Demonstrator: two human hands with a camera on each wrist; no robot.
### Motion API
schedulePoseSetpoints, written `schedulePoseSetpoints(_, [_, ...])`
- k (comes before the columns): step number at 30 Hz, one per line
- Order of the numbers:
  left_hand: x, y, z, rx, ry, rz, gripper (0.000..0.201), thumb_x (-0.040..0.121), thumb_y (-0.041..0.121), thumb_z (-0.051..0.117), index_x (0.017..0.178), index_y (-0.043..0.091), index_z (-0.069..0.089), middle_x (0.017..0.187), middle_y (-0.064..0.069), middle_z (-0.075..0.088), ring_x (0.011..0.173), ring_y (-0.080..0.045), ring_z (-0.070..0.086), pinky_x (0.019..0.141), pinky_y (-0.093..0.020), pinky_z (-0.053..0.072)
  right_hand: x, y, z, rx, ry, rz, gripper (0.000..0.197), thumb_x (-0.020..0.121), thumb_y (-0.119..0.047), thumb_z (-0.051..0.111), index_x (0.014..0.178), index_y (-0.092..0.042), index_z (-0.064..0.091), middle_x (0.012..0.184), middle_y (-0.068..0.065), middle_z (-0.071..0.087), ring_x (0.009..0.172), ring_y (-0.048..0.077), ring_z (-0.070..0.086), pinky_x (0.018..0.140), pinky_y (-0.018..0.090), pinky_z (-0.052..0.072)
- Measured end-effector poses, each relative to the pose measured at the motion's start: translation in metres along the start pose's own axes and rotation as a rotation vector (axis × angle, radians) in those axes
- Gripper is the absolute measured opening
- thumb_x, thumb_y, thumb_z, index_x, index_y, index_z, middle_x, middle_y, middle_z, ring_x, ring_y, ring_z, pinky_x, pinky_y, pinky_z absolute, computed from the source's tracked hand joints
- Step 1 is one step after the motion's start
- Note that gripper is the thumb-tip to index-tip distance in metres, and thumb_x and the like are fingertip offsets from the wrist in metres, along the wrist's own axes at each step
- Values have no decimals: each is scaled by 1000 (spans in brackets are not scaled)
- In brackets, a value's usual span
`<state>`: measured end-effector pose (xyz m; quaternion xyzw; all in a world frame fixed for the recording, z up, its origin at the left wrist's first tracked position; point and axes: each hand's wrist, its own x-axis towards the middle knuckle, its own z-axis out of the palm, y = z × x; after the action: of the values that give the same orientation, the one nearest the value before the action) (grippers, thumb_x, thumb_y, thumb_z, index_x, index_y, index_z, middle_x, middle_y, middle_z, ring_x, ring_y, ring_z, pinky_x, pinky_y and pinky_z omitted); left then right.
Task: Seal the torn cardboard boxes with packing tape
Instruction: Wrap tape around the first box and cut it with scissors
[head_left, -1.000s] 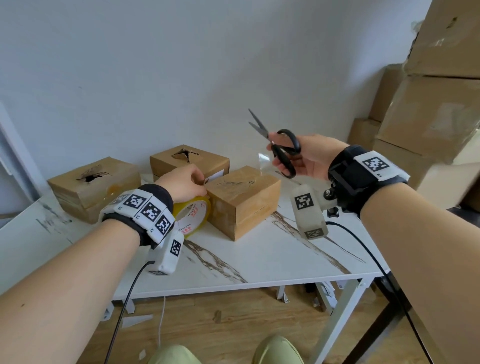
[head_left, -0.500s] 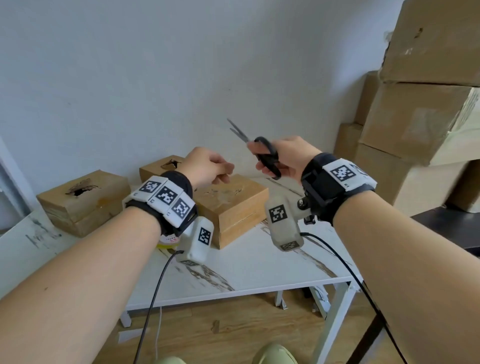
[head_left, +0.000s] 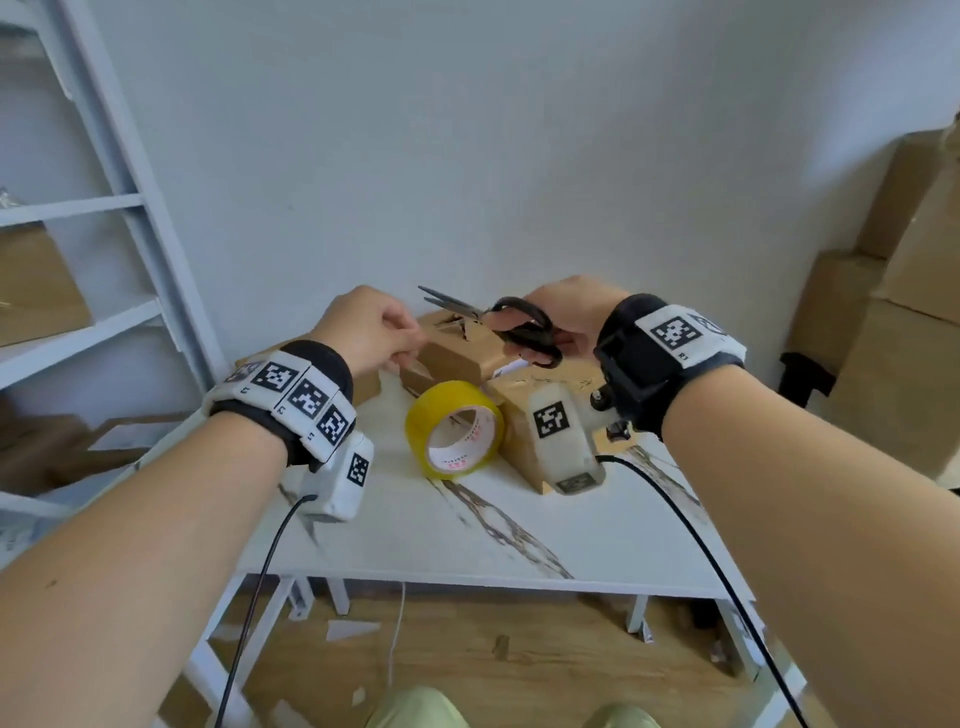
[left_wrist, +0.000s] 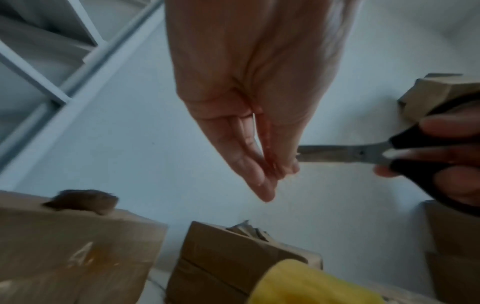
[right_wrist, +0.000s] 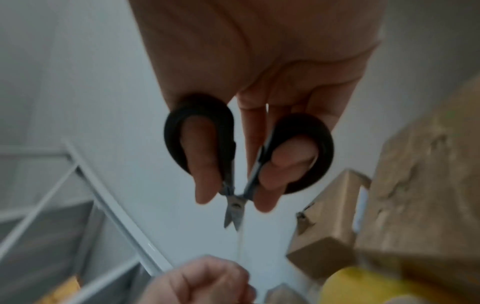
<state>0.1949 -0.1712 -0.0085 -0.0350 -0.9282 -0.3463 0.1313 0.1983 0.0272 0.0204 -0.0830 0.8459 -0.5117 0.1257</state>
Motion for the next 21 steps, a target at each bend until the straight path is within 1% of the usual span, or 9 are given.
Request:
schedulePoseSetpoints(2, [0, -21, -15, 99, 136, -42, 12, 85, 4, 62, 81, 12, 70, 79, -3, 70, 68, -9, 66, 64, -14, 47, 4, -3, 3, 69, -59, 2, 28, 93, -19, 56, 68, -7, 53, 58, 9, 53, 45, 16, 37, 46, 21, 30])
schedulePoseSetpoints(4, [0, -47, -34, 141, 304, -129, 18, 85, 2, 57, 86, 14, 70, 93, -5, 70, 86, -20, 62, 78, -23, 44, 8, 0, -5, 9, 8, 47, 29, 93, -21, 56, 67, -8, 52, 54, 7, 54, 42, 15, 38, 43, 20, 30])
schedulePoseSetpoints(6, [2, -65, -51, 83, 353, -193, 18, 85, 3, 58, 93, 16, 69, 101, -5, 67, 89, -19, 58, 80, -26, 43, 13, 6, -12, -36, 100, 72, 28, 93, -24, 57, 70, -8, 54, 56, 8, 57, 42, 16, 42, 42, 22, 32])
schedulePoseSetpoints(10, [-1, -66, -42, -131, 218, -185, 21, 77, 2, 71, 93, 15, 68, 96, -2, 64, 89, -17, 58, 73, -24, 44, 23, 7, 5, 179, 247, 50, 24, 84, -24, 69, 67, -10, 60, 59, 10, 60, 43, 16, 49, 50, 25, 39])
schedulePoseSetpoints(12, [-3, -68, -29, -153, 158, -183, 29, 73, -1, 73, 96, 15, 67, 98, -1, 63, 92, -16, 57, 77, -24, 42, 28, -1, 21, 206, 224, 23, 24, 83, -23, 71, 67, -9, 60, 51, 7, 60, 36, 12, 49, 50, 24, 40])
schedulePoseSetpoints(14, [-8, -79, -18, -100, 19, -214, 38, 71, 3, 77, 104, 17, 65, 103, 2, 60, 97, -14, 54, 82, -25, 39, 32, -11, 35, 200, 195, 15, 23, 83, -22, 70, 68, -8, 60, 45, 4, 60, 37, 12, 49, 51, 23, 41])
schedulePoseSetpoints(17, [-20, -103, -2, -28, -170, -279, 33, 72, 9, 79, 102, 12, 66, 101, -2, 64, 95, -18, 58, 83, -28, 45, 37, -21, 51, 175, 124, 11, 26, 86, -24, 67, 69, -8, 56, 45, 3, 59, 46, 15, 49, 54, 23, 41])
schedulePoseSetpoints(19, [-29, -117, 8, -21, -195, -298, 25, 75, 11, 78, 98, 9, 69, 102, -8, 68, 94, -22, 62, 86, -31, 50, 40, -24, 63, 174, 100, 17, 27, 87, -24, 65, 68, -8, 54, 55, 7, 60, 53, 18, 48, 57, 24, 39])
schedulePoseSetpoints(21, [-31, -127, 11, 24, -177, -285, 20, 76, 16, 77, 95, 12, 70, 101, -4, 67, 97, -20, 61, 86, -29, 48, 43, -25, 74, 160, 88, 22, 29, 87, -24, 65, 66, -8, 54, 59, 8, 58, 54, 18, 47, 59, 24, 38])
